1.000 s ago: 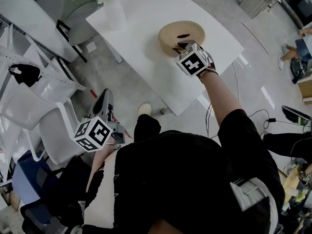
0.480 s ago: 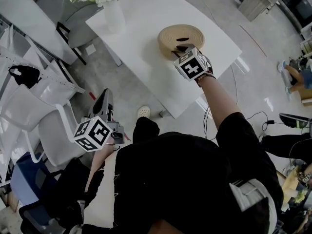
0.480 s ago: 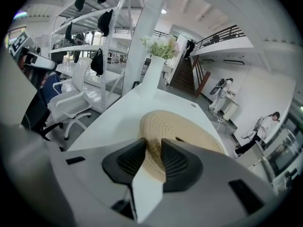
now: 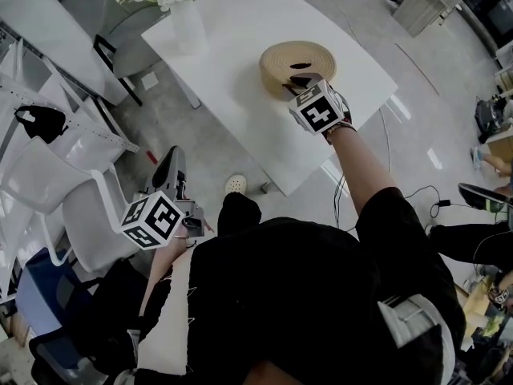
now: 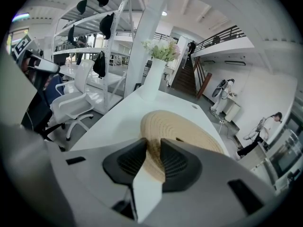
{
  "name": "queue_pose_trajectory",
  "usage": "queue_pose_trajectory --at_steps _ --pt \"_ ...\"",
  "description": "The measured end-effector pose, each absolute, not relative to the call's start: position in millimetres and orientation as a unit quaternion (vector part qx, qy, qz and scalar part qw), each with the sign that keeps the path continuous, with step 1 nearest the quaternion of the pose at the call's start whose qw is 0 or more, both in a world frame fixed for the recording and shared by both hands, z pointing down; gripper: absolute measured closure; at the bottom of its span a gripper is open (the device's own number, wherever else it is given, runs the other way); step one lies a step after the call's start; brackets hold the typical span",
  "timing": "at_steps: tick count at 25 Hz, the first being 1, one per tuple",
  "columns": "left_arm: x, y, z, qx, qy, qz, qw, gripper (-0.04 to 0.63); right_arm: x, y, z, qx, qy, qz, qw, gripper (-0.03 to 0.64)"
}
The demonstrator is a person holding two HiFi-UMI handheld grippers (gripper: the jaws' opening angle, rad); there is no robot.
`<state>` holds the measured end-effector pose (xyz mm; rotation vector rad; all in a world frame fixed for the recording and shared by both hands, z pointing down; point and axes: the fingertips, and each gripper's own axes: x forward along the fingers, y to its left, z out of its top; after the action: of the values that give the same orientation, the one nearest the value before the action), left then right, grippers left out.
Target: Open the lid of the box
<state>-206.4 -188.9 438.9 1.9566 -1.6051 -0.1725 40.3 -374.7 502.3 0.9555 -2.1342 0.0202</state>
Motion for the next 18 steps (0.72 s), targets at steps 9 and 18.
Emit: queue_pose_trajectory --at_steps 9,18 --pt "-204.7 -189.6 436.4 0.734 -0.607 -0.068 0.296 0.584 40.3 -370.2 493.5 0.377 -0.844 -0.001 0.382 0.526" --pt "-196.3 -192.6 433.4 0.741 -0.601 -0.066 0.293 0.584 40.6 -364.6 483.8 0.376 -0.852 -0.016 0.363 0.535"
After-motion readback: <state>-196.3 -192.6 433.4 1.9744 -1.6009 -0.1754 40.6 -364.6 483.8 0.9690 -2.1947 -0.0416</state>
